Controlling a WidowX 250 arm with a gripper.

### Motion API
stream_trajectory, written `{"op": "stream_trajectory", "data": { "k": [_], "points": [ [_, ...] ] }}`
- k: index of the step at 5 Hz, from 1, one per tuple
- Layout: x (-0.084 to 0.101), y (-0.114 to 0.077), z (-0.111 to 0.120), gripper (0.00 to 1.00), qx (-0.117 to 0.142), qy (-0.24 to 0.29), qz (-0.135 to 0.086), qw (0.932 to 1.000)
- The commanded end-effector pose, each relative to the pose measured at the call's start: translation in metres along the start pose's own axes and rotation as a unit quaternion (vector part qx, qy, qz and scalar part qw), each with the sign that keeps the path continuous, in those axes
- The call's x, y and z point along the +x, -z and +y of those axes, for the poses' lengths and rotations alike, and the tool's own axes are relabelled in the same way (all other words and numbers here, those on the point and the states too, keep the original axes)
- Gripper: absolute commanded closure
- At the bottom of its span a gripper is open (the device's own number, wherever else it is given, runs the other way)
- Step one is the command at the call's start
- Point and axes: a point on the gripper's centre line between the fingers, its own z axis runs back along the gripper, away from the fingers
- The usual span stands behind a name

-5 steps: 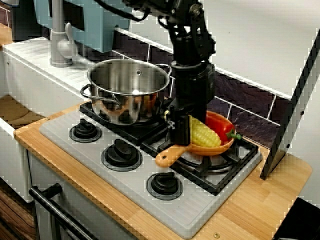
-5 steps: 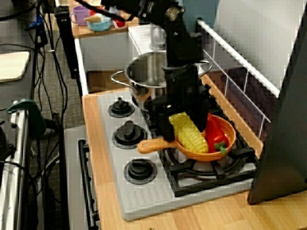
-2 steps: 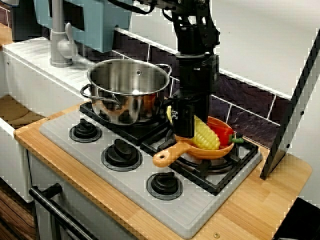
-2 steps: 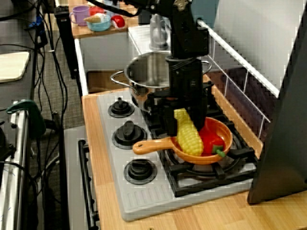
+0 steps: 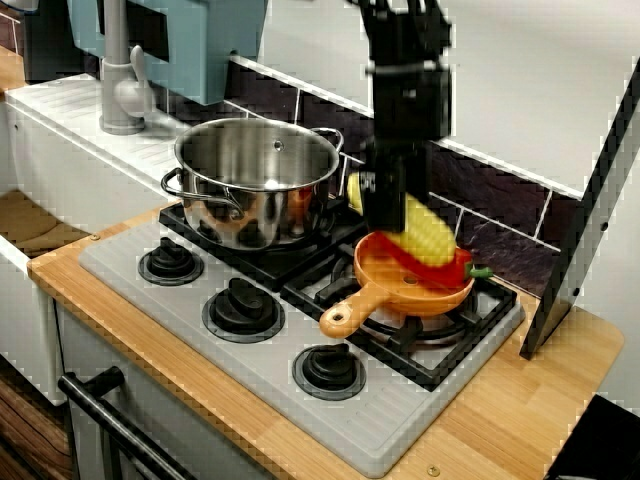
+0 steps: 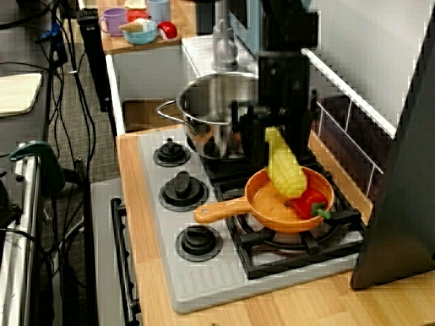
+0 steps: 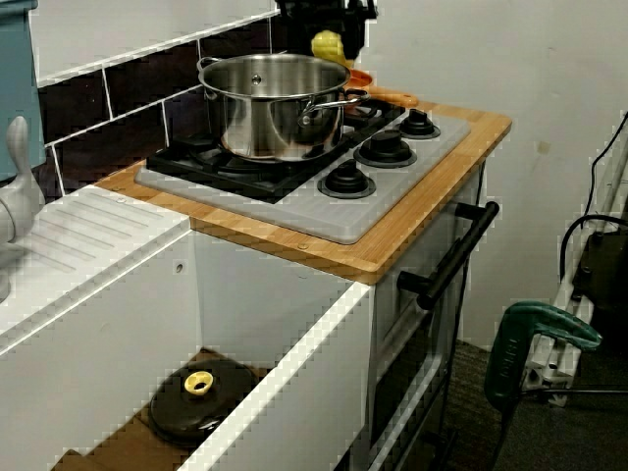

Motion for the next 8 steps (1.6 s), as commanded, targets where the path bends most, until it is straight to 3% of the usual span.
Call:
{"op": "stream_trajectory", "data": {
  "k": [1,2,4,6,8],
  "points": [
    [0.003,-0.074,0.011,1.00,0.006,0.022,-0.037,0.9990],
    [-0.006,-0.100,0.010,1.00,0.017,0.063,-0.031,0.9974],
    [-0.047,-0.137,0.013,1.00,0.057,0.095,-0.031,0.9933],
    [-0.090,-0.144,0.003,1.00,0.075,0.094,-0.040,0.9919],
    [-0.106,-0.141,-0.017,1.00,0.082,0.088,-0.040,0.9919]
  ]
}}
